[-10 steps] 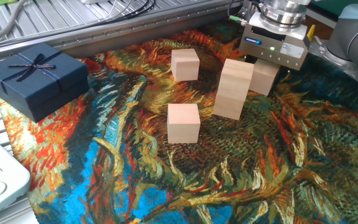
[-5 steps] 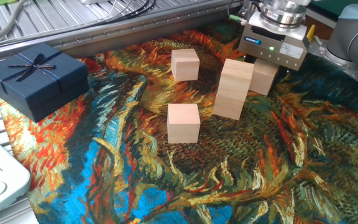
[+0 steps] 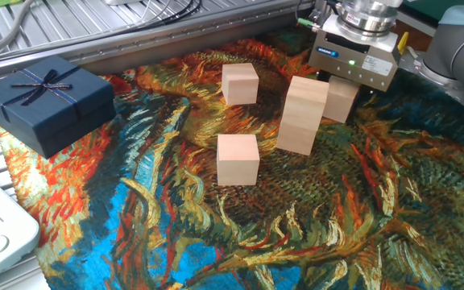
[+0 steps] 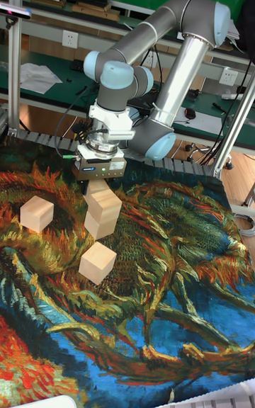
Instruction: Stack the blocks in a vertical line of five
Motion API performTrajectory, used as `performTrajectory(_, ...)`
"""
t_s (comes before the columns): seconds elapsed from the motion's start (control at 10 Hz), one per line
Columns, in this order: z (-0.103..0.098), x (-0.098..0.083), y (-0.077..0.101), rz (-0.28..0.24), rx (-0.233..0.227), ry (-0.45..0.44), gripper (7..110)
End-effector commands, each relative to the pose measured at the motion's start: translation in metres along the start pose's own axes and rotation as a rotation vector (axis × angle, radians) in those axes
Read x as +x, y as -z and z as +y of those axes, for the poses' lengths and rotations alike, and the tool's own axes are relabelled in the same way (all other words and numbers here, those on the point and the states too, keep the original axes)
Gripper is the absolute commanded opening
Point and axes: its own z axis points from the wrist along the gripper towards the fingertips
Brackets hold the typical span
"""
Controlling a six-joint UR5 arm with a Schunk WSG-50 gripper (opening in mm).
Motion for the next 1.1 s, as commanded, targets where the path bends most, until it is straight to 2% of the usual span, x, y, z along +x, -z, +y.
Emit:
performTrajectory(0.0,0.004,-0.003,0.001,-0.012,-0.017,0.004,44)
performTrajectory(0.3,0.004,-0.004,0.001,-0.017,-0.02,0.01,44)
performTrajectory(0.5,-0.001,-0.002,0.006,-0.008,0.001,-0.006,44)
performTrajectory(0.6,-0.002,-0.002,0.009,-0.007,0.002,-0.008,22)
performTrajectory(0.8,-0.001,-0.003,0.021,-0.009,-0.005,-0.013,22)
performTrajectory(1.0,0.005,-0.004,0.039,-0.02,-0.038,-0.005,22)
